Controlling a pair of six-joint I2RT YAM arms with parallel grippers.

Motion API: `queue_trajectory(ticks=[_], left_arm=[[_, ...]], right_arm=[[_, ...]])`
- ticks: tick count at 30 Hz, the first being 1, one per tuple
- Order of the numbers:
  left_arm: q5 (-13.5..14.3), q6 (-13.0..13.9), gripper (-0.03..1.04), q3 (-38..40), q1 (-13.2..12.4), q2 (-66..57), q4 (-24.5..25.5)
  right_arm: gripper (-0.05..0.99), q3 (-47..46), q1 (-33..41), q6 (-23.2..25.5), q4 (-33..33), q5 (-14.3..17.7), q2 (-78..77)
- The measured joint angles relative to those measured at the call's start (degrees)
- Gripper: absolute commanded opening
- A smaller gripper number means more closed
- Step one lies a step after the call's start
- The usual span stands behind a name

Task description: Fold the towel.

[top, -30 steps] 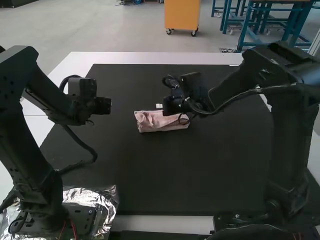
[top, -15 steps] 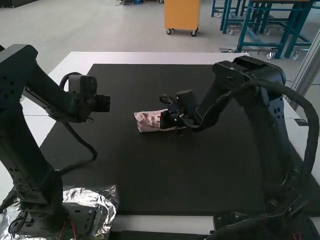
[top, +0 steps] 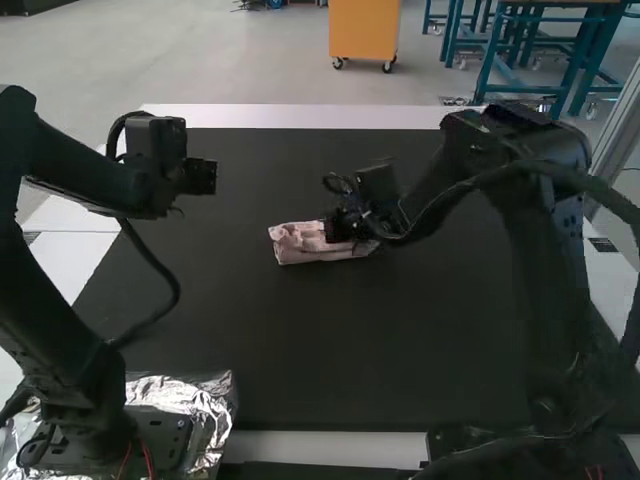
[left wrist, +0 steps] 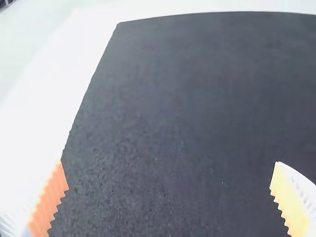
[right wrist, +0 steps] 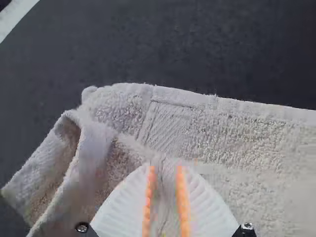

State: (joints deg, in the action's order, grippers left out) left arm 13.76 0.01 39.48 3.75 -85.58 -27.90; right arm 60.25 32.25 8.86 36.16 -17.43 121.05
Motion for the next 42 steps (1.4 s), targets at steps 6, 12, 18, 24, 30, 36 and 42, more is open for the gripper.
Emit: queue_trajectory(ticks=[6,12,18,24,30,36,42], left_arm=[[0.0,0.0,0.97,0.13,1.16,5.64,3.8],[-0.02,-0.02,0.97,1.2,3.5,15.06,6.88],[-0.07,-0.02,0.97,1.64,5.27,27.45,12.22],[-0.26,-0.04,0.97,1.64,1.64,39.95,19.65],[-1.55,0.0,0.97,1.64,0.31,56.13,24.96],[-1.81,0.11,0.97,0.22,0.22,76.76,27.69],[-1.62,0.39,0.97,-1.6,-0.15,85.26,32.04]], right_arm=[[0.92,-0.04,-4.11,0.15,-10.12,1.64,-23.52],[0.92,-0.04,-6.03,-1.33,-14.56,3.32,-43.3],[0.92,-0.13,-9.22,-3.15,-25.7,6.95,-58.42],[0.92,-4.09,-17.62,-3.76,-32.81,8.72,-75.1],[0.92,-8.52,-21.53,-3.96,-38.66,9.03,-94.62],[0.92,-13.27,-21.88,-4.0,-41.92,10.78,-115.49],[0.92,-14.32,-22.01,-5.51,-50.53,18.1,-120.61]])
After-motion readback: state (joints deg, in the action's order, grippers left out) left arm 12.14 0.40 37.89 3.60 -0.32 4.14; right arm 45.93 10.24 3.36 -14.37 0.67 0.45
